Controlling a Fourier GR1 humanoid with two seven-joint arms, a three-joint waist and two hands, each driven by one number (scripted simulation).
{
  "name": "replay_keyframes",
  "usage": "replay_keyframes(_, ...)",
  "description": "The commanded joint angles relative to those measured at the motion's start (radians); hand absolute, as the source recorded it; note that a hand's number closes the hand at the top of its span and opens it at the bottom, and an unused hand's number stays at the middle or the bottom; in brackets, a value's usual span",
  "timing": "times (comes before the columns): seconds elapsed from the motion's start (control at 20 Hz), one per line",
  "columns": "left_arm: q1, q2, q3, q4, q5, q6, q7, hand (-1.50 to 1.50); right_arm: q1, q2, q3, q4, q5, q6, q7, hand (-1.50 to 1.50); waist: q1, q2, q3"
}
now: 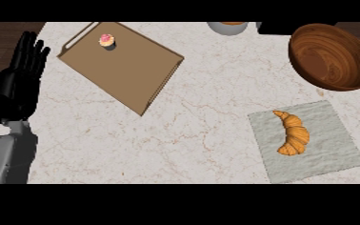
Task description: Pick the lemon from the placemat and place it in the bowl
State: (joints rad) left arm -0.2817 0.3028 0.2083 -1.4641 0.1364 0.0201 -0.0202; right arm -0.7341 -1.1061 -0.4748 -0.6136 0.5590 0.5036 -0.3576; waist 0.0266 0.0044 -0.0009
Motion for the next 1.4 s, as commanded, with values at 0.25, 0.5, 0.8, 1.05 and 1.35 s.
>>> replay_keyframes(0.25,-0.002,0.001,0.002,-0.001,-0.008,-0.004,0.0,0.0,-0.125,0.175,0.116,0.089,0.068,-0.062,0.08,1.5,-0.001,0.003,0.002)
replay_keyframes(0.5,-0.026,0.024,0.032,-0.006,0.021,-0.019,0.021,0.0,-0.142,0.306,0.159,0.14,0.123,-0.221,0.099,1.5,0.0,0.004,0.002)
replay_keyframes(0.8,-0.012,-0.004,-0.006,-0.03,-0.007,-0.006,0.028,0.0,-0.173,0.356,0.185,0.262,0.203,-0.378,0.2,1.5,0.008,0.006,0.002)
replay_keyframes(1.05,-0.049,0.016,0.019,0.022,0.012,-0.028,0.014,0.0,-0.197,0.404,0.109,0.371,0.144,-0.427,0.238,-1.5,0.02,0.016,0.004)
replay_keyframes(1.35,-0.004,-0.009,0.007,-0.001,0.003,-0.017,0.002,0.0,-0.178,0.421,-0.031,0.39,-0.003,-0.432,0.1,-1.5,0.019,0.015,0.005)
